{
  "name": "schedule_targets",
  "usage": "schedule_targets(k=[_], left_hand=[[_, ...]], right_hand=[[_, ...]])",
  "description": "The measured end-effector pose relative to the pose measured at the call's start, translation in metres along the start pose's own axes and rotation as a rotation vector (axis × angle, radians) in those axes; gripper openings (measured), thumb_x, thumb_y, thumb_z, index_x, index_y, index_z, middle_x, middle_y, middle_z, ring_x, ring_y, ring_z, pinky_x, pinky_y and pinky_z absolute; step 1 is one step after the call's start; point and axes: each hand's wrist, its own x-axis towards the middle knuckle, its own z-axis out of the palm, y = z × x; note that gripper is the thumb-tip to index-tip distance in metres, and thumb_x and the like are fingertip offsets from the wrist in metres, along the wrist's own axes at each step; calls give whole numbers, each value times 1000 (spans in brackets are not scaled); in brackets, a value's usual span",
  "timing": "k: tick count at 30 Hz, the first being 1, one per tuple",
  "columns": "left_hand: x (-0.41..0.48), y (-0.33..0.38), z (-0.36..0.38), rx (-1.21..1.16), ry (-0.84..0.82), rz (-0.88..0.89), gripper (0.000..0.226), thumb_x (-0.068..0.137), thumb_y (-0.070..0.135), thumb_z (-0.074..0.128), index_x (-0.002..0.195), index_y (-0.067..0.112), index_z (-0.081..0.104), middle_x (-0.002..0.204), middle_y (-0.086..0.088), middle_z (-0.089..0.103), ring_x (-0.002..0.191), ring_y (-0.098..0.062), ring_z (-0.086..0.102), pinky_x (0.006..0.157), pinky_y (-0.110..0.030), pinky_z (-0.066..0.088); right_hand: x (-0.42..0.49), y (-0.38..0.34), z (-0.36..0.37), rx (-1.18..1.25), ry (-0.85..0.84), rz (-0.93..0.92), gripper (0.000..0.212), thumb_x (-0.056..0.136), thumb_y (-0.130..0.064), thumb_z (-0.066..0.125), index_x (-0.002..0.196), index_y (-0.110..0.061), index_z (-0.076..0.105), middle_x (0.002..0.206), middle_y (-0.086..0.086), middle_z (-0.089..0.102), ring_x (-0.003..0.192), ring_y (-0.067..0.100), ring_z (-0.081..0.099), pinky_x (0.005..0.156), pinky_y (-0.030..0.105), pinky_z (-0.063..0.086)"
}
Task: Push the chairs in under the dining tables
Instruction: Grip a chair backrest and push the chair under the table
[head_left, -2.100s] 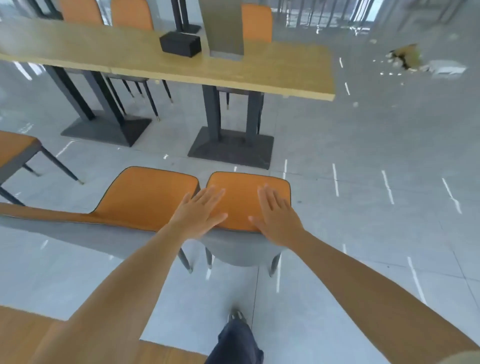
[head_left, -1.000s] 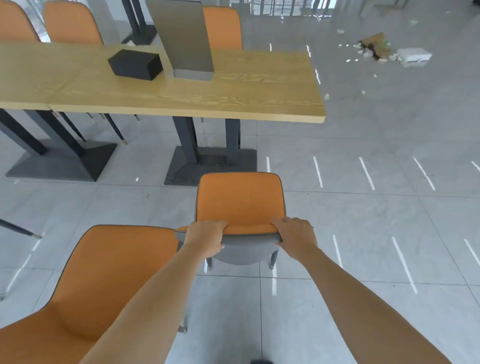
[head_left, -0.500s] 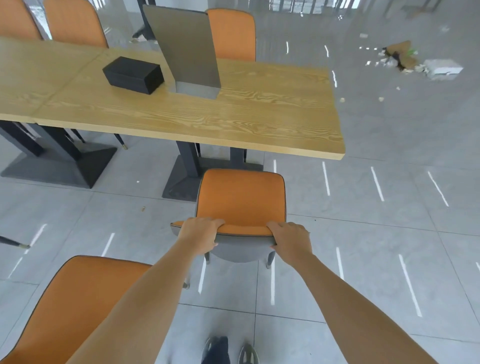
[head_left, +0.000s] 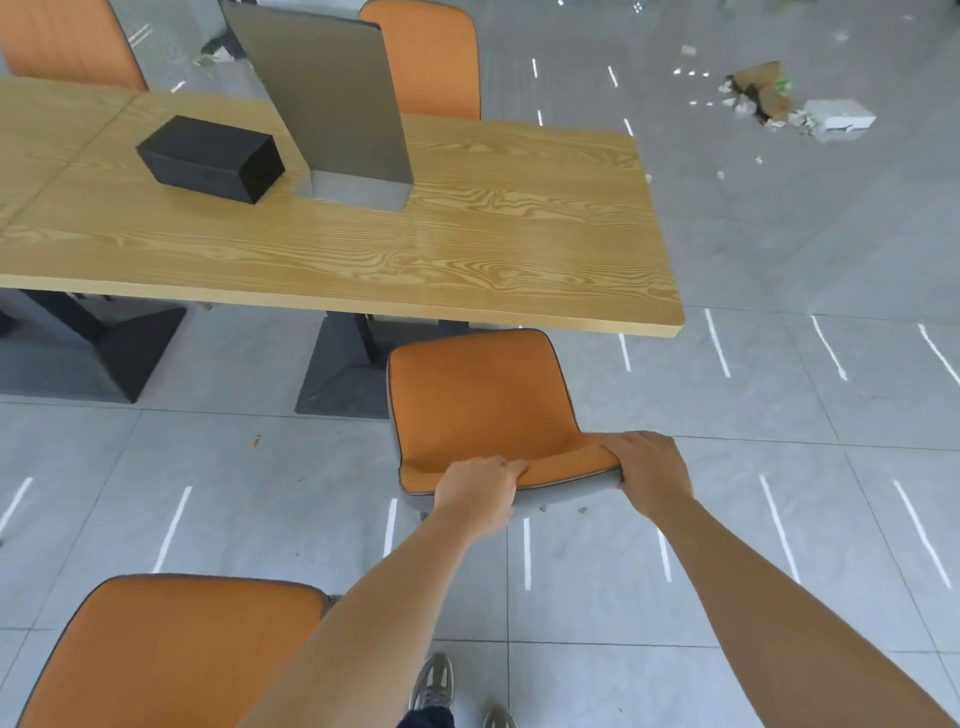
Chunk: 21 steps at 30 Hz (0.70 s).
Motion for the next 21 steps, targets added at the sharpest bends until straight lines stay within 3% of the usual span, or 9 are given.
schedule_targets(k=[15, 21], left_hand=[[-25, -17, 1, 27, 5, -41, 56, 92, 32, 56, 142, 28, 33, 121, 0, 60, 110, -25, 58, 82, -37, 51], [-53, -44, 2, 53, -18, -93, 57, 90, 32, 58, 142, 30, 33, 127, 2, 59, 116, -23, 56, 93, -38, 49]], right_hand=[[-16, -23, 9, -57, -26, -11, 34, 85, -17, 62, 118, -22, 56, 117, 1, 63, 116, 23, 53, 101, 30, 33], [-35, -55, 15, -28, -83, -107, 30, 84, -22, 66, 112, -15, 57, 109, 6, 64, 104, 27, 57, 87, 33, 41]])
